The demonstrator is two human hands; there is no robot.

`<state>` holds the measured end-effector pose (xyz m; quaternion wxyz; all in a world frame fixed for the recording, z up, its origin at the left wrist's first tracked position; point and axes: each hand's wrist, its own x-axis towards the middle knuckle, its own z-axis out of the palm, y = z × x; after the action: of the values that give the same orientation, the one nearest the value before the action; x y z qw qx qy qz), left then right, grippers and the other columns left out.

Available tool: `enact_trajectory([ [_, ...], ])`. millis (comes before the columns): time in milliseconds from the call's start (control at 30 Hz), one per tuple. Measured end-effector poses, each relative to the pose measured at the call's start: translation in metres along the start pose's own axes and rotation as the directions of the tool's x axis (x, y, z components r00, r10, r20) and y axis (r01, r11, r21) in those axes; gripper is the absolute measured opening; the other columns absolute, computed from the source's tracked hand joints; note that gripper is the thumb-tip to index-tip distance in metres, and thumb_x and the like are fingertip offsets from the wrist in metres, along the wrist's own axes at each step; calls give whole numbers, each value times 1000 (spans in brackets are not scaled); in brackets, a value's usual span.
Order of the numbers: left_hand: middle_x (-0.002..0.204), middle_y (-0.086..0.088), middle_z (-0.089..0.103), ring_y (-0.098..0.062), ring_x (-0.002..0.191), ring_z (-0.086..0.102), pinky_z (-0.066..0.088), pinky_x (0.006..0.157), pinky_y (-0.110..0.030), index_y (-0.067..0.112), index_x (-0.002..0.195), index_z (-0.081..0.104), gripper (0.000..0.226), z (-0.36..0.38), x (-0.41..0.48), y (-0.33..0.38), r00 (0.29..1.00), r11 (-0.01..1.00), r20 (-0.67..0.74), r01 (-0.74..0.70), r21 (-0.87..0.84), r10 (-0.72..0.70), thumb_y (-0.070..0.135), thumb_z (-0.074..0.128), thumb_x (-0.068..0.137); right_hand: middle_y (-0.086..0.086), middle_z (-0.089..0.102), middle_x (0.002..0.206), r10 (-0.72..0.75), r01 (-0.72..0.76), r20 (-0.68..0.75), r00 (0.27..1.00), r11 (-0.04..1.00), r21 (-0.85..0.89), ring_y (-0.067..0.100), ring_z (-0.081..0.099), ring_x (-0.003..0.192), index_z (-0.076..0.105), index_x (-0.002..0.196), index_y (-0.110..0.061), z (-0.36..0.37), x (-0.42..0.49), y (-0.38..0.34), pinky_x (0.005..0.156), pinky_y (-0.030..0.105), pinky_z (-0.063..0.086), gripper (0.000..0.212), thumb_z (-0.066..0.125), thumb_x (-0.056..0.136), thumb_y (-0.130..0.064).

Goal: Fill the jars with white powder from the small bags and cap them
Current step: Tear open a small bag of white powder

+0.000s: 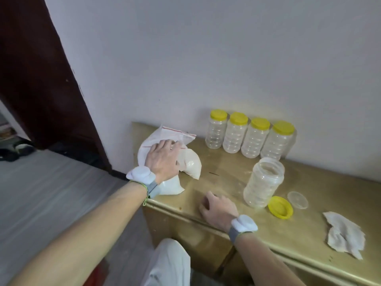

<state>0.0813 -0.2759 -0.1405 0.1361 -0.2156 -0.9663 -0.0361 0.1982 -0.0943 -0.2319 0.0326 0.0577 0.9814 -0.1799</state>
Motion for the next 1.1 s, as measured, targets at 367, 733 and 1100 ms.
enact_trajectory([
  [367,75,-1,59,-24,79,59,41,67,-26,15,68,56,26,-54,25,-25,855,996,519,56,-72,-10,25,68,88,0,64,95,128,-125,55,990,991,-46,28,60,91,51,96,-22,-2,6,-6,71,34,39,37,44,89,-58],
  [733,95,-9,73,-22,84,67,55,69,-29,8,98,74,20,-69,30,41,842,865,523,157,-476,135,25,66,95,-11,71,95,228,-169,4,974,709,684,11,67,90,65,101,-31,-26,-16,0,83,27,52,23,61,90,-51],
  [1100,80,-8,74,-12,58,64,52,61,-25,5,107,66,16,-21,13,106,711,276,657,598,-752,251,13,71,93,2,72,97,337,-127,-86,937,563,817,18,72,87,66,98,-20,-68,-42,46,66,26,53,15,65,91,-33],
])
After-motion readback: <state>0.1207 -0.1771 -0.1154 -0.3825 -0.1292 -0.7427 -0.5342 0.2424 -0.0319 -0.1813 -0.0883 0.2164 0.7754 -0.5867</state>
